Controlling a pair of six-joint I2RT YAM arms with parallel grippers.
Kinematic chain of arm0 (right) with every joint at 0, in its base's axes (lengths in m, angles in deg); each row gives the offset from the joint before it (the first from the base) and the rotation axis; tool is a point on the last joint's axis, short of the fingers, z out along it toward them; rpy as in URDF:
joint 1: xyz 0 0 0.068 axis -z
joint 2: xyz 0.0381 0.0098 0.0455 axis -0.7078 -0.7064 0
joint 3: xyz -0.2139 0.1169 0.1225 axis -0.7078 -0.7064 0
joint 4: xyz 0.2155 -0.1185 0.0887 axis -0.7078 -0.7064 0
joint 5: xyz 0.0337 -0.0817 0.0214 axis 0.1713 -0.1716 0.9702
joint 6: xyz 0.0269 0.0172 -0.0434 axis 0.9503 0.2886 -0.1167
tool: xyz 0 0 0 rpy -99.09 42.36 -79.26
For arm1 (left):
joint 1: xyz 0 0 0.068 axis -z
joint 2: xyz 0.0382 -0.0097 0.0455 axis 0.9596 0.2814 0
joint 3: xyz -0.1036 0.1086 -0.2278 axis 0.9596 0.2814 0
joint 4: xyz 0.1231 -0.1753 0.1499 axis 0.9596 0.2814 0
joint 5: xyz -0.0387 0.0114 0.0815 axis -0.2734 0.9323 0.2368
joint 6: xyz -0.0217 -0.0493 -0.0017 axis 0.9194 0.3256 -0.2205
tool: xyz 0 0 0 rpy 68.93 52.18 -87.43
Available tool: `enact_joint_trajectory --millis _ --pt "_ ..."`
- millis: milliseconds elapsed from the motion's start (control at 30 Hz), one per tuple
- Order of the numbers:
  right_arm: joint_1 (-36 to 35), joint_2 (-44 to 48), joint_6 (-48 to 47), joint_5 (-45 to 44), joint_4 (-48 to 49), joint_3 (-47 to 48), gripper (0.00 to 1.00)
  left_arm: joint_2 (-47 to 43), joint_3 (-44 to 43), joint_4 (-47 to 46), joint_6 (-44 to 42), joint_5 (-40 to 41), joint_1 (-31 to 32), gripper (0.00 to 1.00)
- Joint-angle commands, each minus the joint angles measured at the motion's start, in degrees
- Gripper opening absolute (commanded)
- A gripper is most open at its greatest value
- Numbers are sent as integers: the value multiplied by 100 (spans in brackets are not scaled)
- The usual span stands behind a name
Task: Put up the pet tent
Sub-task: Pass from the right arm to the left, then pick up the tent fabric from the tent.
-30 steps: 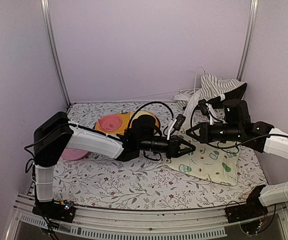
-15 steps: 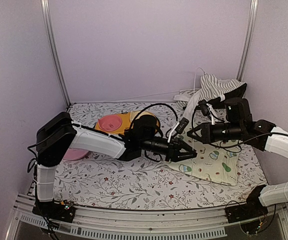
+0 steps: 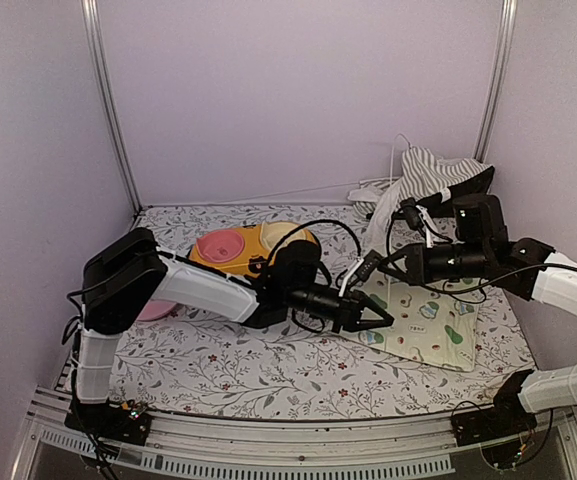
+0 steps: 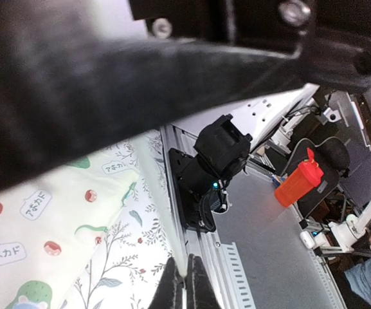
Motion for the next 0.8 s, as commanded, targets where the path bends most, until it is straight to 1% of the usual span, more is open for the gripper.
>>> enact_joint_trajectory --millis 0,100,167,200,233,333,400,467,567,633,667,767 --pt "79 132 -271 -259 233 148 7 -1 -100 -278 -46 -65 102 0" --pt "96 396 -177 -621 231 52 42 -111 6 -495 63 154 118 0" --pt "159 547 -112 -863 208 3 61 -191 108 -723 215 294 120 0" --pt "223 607 -44 -1025 165 -8 68 -252 161 -828 277 382 114 0" --pt "331 662 20 -1122 131 -29 72 -290 202 -929 335 437 117 0" --pt "798 851 200 -1116 184 -134 82 -392 272 -1069 437 605 120 0" --pt "1224 942 378 -948 319 -214 84 -421 275 -1083 463 676 122 0" --pt "1598 976 620 -888 456 -266 84 -433 267 -1071 470 707 119 0" --pt "2262 869 890 -793 775 -319 79 -456 258 -1070 483 726 115 0" --pt "2816 639 1058 -315 1198 -371 72 -457 230 -1061 483 712 114 0" --pt "3097 461 1194 -31 1557 -398 70 -459 212 -1046 491 708 115 0" --pt "3644 -178 1614 506 2273 -402 69 -474 187 -980 455 681 127 0"
